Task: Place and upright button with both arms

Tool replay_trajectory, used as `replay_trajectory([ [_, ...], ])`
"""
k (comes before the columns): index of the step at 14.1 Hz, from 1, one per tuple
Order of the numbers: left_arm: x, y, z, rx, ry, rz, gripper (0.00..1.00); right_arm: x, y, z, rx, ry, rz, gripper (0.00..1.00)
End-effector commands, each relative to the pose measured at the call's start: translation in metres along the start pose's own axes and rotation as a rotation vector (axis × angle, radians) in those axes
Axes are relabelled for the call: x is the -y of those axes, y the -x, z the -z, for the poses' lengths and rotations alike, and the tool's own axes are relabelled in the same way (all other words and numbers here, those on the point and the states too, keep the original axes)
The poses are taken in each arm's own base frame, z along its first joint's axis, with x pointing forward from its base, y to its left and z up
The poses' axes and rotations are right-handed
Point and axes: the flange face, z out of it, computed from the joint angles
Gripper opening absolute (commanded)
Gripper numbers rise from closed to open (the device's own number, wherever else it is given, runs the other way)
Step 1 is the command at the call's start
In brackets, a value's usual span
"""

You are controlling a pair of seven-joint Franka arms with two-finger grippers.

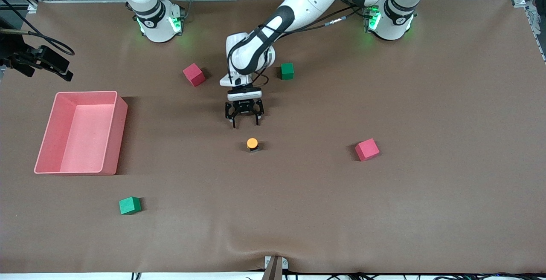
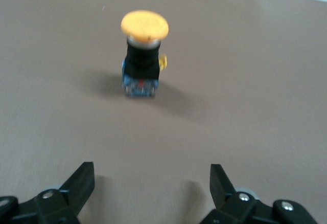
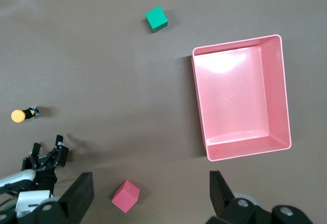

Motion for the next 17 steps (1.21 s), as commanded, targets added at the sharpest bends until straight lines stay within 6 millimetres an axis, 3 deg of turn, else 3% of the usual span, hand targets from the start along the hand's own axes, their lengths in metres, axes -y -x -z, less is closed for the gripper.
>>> replay_trajectory([
  [1,-0.015,-0.008,0.038,0.104,-0.069,0.027,1.00,-0.003,0.000,0.003,-0.001,0.009,0.001,1.00],
  [4,-0.027,-0.030,0.084,0.198,-0.161,0.022,1.00,-0.002,0.001,0.003,-0.001,0.009,0.003,1.00],
  [8,-0.031,-0.092,0.128,0.341,-0.266,-0.040,1.00,-0.002,0.001,0.003,-0.001,0.007,0.003,1.00],
  [10,-0.029,-0.147,0.145,0.362,-0.297,-0.045,1.00,-0.001,0.001,0.003,-0.001,0.007,0.005,1.00],
  [13,-0.015,-0.252,0.167,0.461,-0.270,-0.032,1.00,-0.001,0.001,0.003,0.000,0.006,0.005,1.00],
  [17,0.048,-0.403,0.193,0.498,-0.297,-0.118,1.00,0.001,0.001,0.003,0.000,0.006,0.008,1.00],
])
